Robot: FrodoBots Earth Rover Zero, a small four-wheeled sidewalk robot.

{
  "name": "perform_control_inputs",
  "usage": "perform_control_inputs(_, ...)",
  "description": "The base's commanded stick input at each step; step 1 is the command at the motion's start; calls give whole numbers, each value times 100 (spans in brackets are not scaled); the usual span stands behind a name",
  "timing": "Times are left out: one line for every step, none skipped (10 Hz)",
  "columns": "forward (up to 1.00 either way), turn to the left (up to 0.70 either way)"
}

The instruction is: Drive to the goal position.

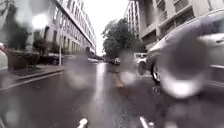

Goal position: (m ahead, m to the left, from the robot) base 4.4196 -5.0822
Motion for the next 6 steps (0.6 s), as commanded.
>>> perform_control_inputs(70, 0)
perform_control_inputs(70, 0)
perform_control_inputs(70, 0)
perform_control_inputs(70, 0)
perform_control_inputs(70, 0)
perform_control_inputs(70, 0)
